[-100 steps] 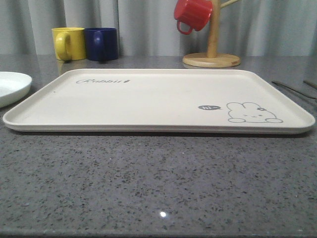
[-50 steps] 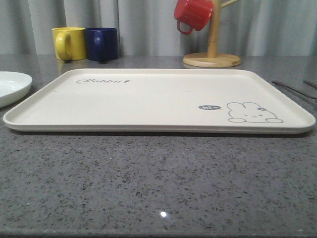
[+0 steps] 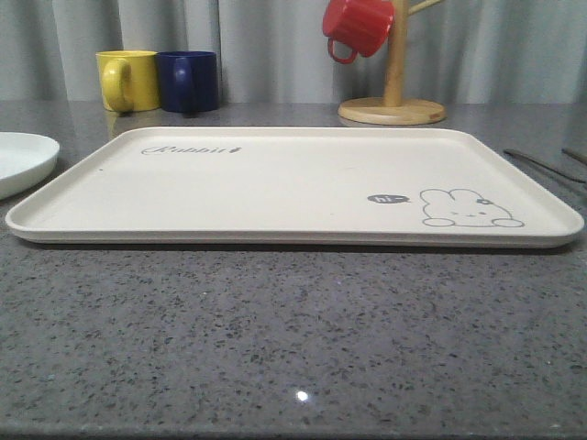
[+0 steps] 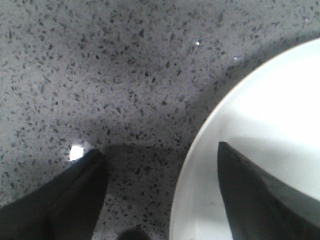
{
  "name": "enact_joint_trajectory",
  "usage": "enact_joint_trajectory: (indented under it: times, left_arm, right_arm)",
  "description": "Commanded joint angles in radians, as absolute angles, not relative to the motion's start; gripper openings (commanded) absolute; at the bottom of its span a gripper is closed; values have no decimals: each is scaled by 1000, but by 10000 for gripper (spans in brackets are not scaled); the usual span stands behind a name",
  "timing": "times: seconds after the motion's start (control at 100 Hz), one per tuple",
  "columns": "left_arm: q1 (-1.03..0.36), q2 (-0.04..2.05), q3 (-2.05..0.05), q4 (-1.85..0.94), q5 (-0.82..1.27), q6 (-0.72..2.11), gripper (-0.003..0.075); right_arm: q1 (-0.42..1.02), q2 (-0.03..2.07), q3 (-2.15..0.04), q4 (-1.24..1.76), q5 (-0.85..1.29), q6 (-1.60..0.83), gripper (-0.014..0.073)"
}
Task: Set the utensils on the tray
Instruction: 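Grasp the white plate rim with the left gripper and lift it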
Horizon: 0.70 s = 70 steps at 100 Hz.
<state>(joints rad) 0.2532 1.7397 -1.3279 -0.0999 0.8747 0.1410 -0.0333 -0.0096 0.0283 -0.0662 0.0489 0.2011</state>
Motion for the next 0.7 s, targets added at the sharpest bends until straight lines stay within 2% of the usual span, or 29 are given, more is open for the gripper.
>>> enact_joint_trajectory:
  times: [0.0,0.06,0.19,0.46,0.69]
  left_arm:
    - [254,1716,-1349,-117,862,146,389]
    - [254,1716,-1349,-120,871,169,302]
    - [220,1716,-1349,-126,883,201,-17]
    - [224,1667,-1351,-150,887,241,-17]
    - [283,1548,-1363,-290,889,312,-18]
  right_arm:
    - [-38,-31,9,-77,-35,192,-69]
    - [-38,-31,9,-77,-35,192,-69]
    - [-38,-31,9,-77,-35,192,-69]
    - [-38,-31,9,-77,-35,192,-69]
    - [-38,-31,9,-77,-35,192,-69]
